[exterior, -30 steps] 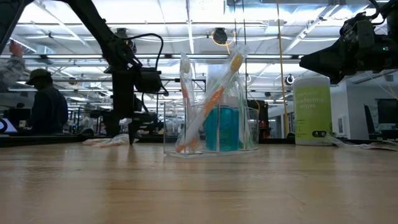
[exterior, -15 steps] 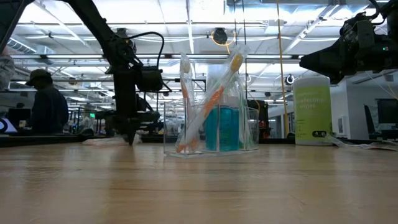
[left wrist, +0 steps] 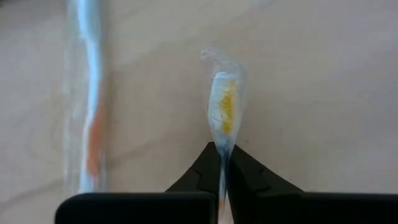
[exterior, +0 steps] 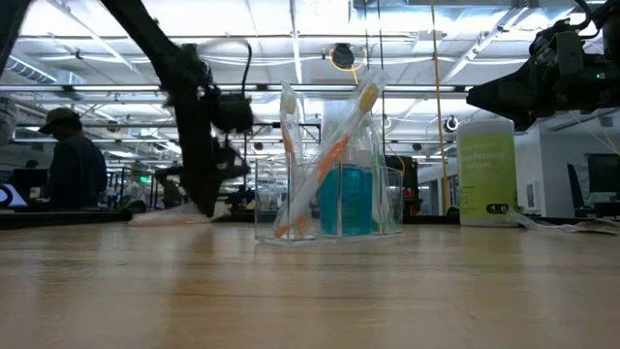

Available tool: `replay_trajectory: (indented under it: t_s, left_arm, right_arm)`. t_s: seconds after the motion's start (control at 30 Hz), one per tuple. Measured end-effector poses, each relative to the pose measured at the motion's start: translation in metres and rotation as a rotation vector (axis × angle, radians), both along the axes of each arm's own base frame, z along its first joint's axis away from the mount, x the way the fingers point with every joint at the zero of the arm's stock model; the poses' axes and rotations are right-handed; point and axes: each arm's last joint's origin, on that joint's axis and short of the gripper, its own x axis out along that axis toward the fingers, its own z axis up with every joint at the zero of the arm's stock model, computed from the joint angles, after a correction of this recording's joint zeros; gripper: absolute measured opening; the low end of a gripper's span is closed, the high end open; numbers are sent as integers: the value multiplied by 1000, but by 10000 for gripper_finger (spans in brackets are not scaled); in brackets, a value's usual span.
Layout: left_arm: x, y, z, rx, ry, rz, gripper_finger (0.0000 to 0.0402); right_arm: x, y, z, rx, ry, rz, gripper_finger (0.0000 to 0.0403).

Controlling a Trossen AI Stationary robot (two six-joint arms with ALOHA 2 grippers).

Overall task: Pick & Place toothbrushing station
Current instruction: Put the orange toothbrush into the transparent organizer

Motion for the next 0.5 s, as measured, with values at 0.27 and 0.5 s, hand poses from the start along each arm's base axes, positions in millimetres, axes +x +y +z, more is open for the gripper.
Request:
replay_trajectory:
  t_s: [0.27, 0.5]
  left_arm:
    - [5, -33, 80, 233, -239, -160, 8]
    - [-1, -77, 144, 424, -487, -301, 6]
  right_arm:
    - [0, 0, 0, 0, 0, 0, 98]
    - [0, 0, 0, 0, 0, 0, 98]
